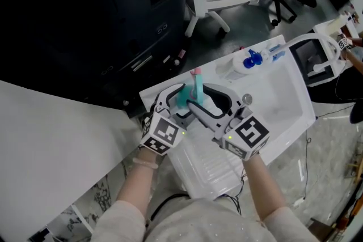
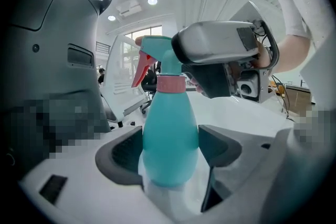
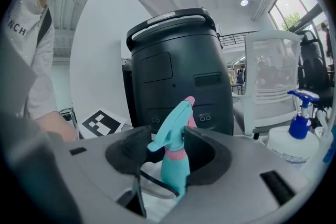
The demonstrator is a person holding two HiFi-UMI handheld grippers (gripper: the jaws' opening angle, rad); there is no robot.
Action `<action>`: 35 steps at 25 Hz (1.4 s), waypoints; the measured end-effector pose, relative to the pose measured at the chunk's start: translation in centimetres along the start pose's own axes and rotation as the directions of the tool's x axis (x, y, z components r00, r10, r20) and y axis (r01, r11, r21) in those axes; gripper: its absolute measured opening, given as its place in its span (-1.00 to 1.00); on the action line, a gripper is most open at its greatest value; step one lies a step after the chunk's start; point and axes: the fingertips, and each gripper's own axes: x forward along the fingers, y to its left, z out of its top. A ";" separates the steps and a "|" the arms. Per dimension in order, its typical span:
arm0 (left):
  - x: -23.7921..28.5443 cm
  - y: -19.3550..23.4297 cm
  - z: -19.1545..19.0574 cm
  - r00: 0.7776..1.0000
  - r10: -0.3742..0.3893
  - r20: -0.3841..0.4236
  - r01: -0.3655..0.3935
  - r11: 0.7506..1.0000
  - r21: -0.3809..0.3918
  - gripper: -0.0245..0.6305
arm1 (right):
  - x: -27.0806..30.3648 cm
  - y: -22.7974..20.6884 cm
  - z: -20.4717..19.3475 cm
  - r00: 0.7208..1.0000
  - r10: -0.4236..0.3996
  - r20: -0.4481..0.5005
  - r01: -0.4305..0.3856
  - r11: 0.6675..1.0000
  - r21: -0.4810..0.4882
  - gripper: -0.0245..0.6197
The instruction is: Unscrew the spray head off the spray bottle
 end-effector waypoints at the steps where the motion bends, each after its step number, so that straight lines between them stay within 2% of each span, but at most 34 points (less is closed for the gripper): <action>1: 0.0 0.0 0.0 1.000 -0.003 -0.005 0.003 1.000 -0.002 0.10 | 0.0 0.0 0.0 1.000 0.018 -0.007 -0.018 1.000 -0.006 -0.29; 7: 0.2 -0.2 -0.2 0.999 -0.027 -0.022 0.027 1.000 -0.006 0.09 | -0.3 0.1 -0.4 0.983 0.158 -0.090 -0.165 0.983 -0.085 -0.31; 10: 0.4 -0.3 -0.2 0.999 -0.030 -0.023 0.030 0.999 -0.015 0.10 | -0.8 -0.2 -0.5 0.977 0.185 -0.107 -0.195 0.976 -0.096 -0.40; 14: 0.4 -0.2 -0.3 0.999 -0.033 -0.025 0.032 0.999 -0.024 0.10 | -1.7 -1.3 -0.7 0.986 0.133 -0.103 -0.143 0.985 -0.095 -0.60; 19: 0.4 -0.2 -0.3 0.999 -0.034 -0.025 0.033 0.999 -0.037 0.10 | -3.4 -2.6 -0.8 0.999 0.029 -0.044 -0.031 0.999 -0.037 -0.57; 23: 0.5 -0.2 -0.4 0.999 -0.033 -0.028 0.032 0.999 -0.045 0.10 | -5.2 -2.5 0.0 0.997 -0.073 0.036 0.074 0.997 -0.020 -0.55; 27: 0.4 -0.1 -0.5 0.999 -0.028 -0.026 0.027 0.998 -0.052 0.10 | -4.7 -1.1 0.0 0.997 -0.046 0.060 0.044 0.999 0.031 -0.54; 30: 0.4 0.1 -0.3 1.000 -0.020 -0.018 0.019 0.998 -0.057 0.10 | -4.1 -1.5 0.3 0.994 -0.058 0.090 0.048 0.993 0.109 -0.48; 32: 0.4 0.1 -0.5 1.000 -0.019 -0.019 0.018 0.998 -0.059 0.10 | -3.9 -1.6 0.5 0.993 -0.053 0.106 0.038 0.989 0.141 -0.38; 35: 0.3 0.2 -0.4 1.000 -0.017 -0.018 0.016 0.998 -0.061 0.10 | -3.3 -1.0 0.8 0.993 -0.028 0.117 0.013 0.992 0.126 -0.15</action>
